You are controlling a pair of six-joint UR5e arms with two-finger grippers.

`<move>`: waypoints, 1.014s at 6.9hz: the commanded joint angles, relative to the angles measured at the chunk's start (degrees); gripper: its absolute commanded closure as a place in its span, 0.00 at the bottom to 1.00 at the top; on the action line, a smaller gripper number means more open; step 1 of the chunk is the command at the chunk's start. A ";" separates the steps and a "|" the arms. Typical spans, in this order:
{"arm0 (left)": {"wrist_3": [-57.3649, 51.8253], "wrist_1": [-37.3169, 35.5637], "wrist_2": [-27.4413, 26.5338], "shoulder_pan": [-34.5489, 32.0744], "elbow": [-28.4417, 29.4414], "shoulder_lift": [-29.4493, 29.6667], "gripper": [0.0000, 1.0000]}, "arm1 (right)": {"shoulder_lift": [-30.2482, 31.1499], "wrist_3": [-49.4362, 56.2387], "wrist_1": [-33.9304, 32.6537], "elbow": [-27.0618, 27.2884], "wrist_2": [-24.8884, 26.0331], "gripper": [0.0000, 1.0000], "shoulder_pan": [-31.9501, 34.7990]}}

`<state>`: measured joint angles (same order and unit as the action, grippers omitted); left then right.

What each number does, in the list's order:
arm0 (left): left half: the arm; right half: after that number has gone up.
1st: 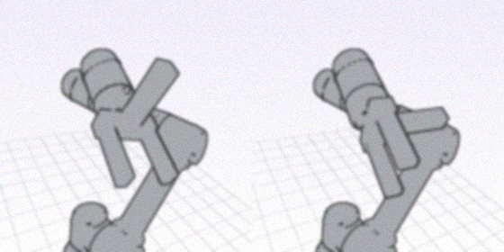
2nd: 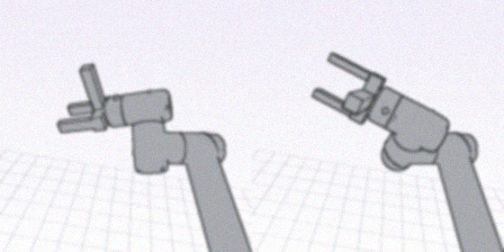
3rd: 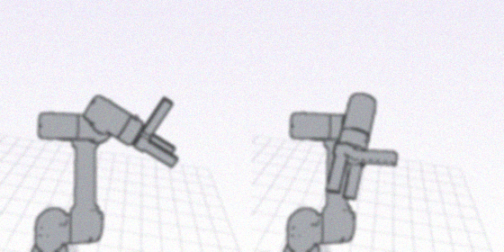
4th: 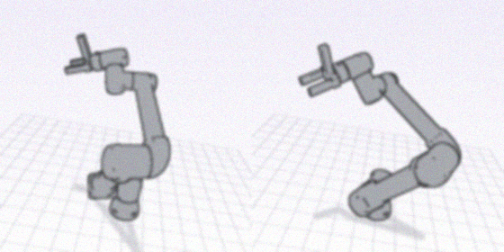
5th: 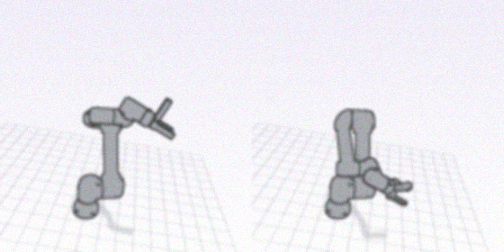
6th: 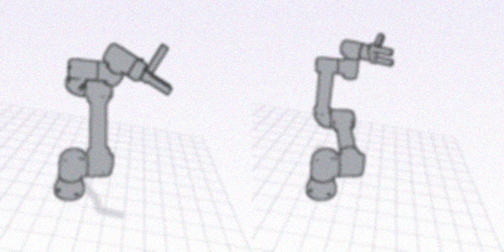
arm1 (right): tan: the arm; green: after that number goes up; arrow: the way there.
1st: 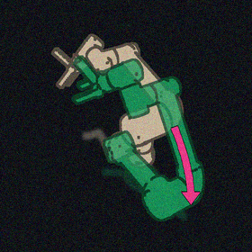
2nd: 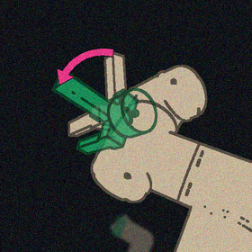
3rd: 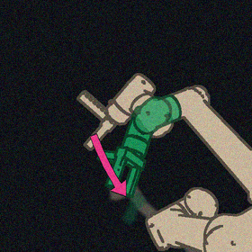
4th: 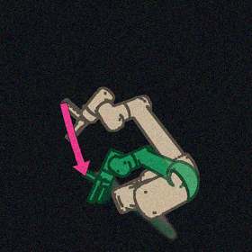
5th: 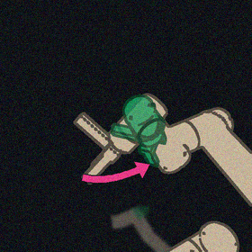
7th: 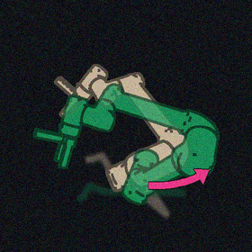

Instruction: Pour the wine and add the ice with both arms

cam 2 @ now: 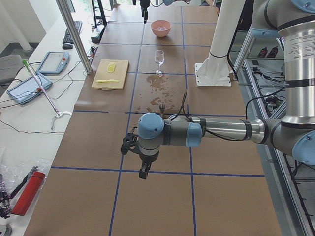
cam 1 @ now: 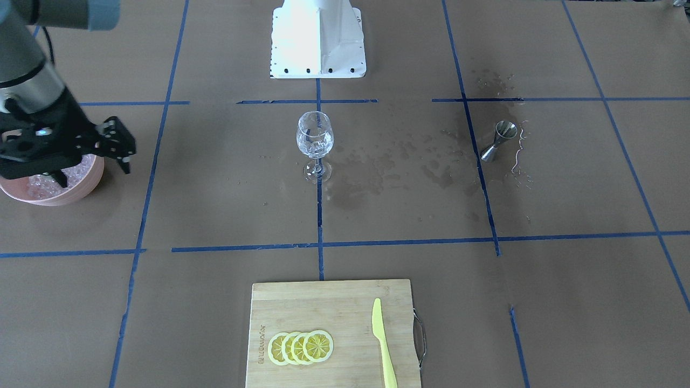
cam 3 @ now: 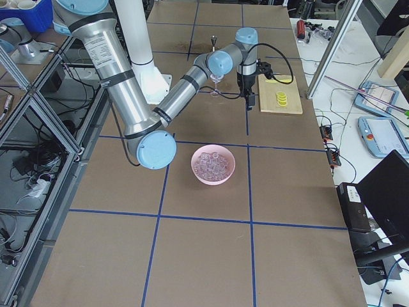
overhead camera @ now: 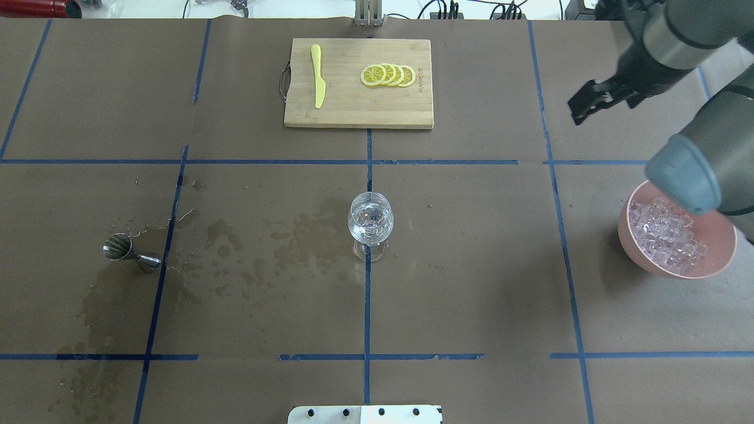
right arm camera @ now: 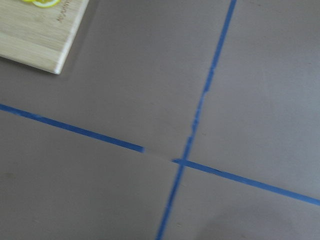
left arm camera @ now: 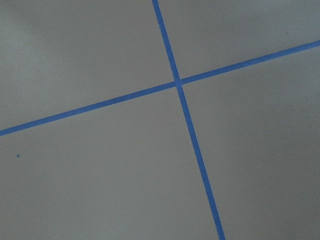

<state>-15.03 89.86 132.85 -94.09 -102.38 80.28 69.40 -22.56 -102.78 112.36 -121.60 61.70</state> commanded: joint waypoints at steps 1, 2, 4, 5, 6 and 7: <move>0.00 -0.21 0.04 0.04 0.07 -0.47 0.00 | 12.48 20.70 4.43 -2.48 -7.39 0.00 13.30; 0.00 -0.21 -0.05 -0.04 -0.01 -0.56 0.00 | 17.04 27.24 4.61 -4.76 -7.60 0.00 17.88; 0.00 -0.21 0.13 0.04 -0.37 -1.08 0.00 | 25.91 31.25 4.70 -7.24 -7.34 0.00 23.72; -0.09 -0.03 0.30 0.13 -0.54 -1.61 0.00 | 29.09 31.17 4.87 -7.15 -7.77 0.00 25.30; 0.00 -0.21 0.30 0.22 -0.63 -1.61 0.00 | 30.61 32.56 4.87 -7.24 -8.21 0.00 26.53; 0.00 -0.21 0.30 0.22 -0.72 -1.61 0.00 | 32.19 32.40 4.87 -7.68 -8.13 0.00 26.98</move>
<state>-15.05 89.69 133.13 -93.92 -102.98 78.73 99.32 9.44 -97.94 105.06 -129.61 87.66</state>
